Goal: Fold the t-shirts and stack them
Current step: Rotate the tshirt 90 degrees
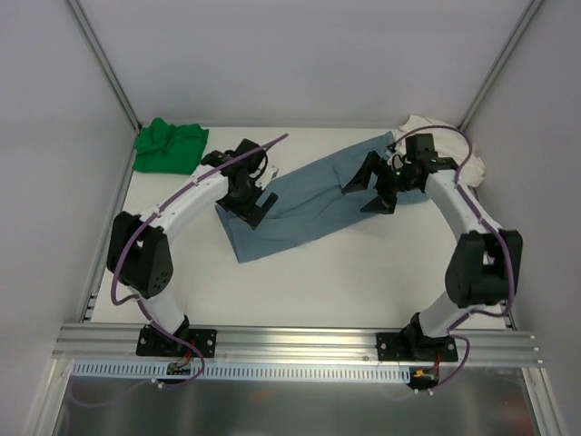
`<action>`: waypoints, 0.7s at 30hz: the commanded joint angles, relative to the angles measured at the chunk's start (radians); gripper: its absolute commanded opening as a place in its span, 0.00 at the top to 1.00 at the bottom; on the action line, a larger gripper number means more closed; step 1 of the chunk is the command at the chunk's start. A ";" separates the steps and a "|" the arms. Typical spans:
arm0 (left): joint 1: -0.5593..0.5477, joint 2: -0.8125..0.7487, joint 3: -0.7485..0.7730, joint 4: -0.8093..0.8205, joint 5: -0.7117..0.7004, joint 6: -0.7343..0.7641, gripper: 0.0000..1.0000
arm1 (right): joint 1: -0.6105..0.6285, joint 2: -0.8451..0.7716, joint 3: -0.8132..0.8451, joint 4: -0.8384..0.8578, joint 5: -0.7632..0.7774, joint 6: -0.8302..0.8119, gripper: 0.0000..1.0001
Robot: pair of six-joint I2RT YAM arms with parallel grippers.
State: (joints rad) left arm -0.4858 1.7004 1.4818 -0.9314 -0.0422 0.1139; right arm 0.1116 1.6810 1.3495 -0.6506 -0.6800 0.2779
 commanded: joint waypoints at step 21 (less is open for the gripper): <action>-0.045 0.527 0.176 -0.070 0.057 0.051 0.01 | -0.066 -0.845 -0.245 -0.399 -0.184 -0.154 0.01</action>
State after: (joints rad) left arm -0.5095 2.1437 1.6310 -0.9028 -0.1349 0.2520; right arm 0.0570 0.8593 1.0981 -1.0084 -0.8200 0.1276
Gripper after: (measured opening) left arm 0.986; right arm 0.993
